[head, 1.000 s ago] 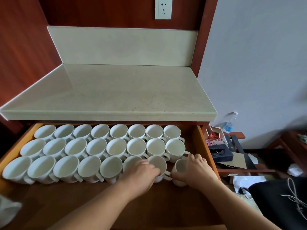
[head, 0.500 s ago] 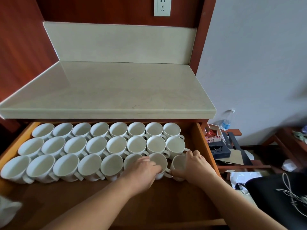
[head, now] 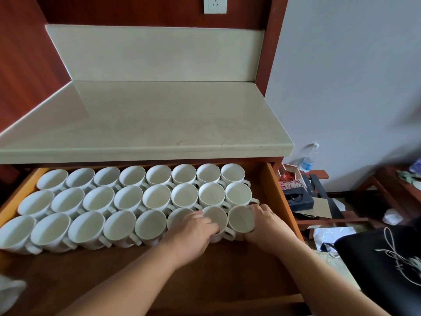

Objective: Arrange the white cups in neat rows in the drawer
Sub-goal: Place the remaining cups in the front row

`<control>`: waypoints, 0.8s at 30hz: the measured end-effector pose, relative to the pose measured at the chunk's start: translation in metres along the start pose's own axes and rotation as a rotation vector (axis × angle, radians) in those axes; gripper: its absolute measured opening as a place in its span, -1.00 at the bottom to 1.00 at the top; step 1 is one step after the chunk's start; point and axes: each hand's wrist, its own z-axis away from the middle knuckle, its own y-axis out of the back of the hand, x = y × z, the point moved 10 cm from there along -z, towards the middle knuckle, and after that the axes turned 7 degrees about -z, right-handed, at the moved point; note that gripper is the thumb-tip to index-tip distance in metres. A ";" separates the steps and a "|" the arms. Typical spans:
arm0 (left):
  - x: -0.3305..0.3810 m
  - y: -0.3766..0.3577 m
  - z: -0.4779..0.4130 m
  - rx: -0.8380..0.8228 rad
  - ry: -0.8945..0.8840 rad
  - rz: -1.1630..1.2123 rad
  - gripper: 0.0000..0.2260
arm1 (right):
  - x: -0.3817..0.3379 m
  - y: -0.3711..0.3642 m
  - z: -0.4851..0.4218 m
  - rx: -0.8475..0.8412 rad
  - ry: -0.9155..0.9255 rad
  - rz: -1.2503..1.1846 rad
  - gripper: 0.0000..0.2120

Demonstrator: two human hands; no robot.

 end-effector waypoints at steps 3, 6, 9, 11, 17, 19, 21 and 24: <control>-0.001 0.005 0.000 -0.010 0.048 0.061 -0.85 | 0.001 0.000 -0.001 -0.002 0.012 -0.030 -0.11; -0.019 0.012 0.006 0.026 0.166 0.166 -0.67 | 0.004 0.000 0.000 -0.037 0.037 -0.021 -0.05; -0.048 0.013 0.025 -0.002 0.315 0.121 -0.54 | 0.009 0.005 -0.003 -0.051 0.029 -0.051 -0.06; -0.054 0.009 0.034 -0.049 0.335 0.036 -0.58 | 0.012 0.008 -0.006 -0.045 -0.005 -0.117 -0.13; -0.053 0.014 0.040 -0.038 0.358 -0.019 -0.72 | 0.009 0.001 -0.007 -0.072 -0.011 -0.126 -0.14; -0.049 0.017 0.040 -0.029 0.359 -0.028 -0.77 | 0.009 0.001 -0.007 -0.066 -0.005 -0.127 -0.15; -0.050 0.017 0.040 -0.029 0.374 -0.013 -0.79 | 0.009 0.000 -0.008 -0.069 -0.004 -0.124 -0.16; -0.044 0.020 0.040 -0.020 0.348 -0.045 -0.81 | 0.008 0.000 -0.007 -0.079 -0.013 -0.111 -0.17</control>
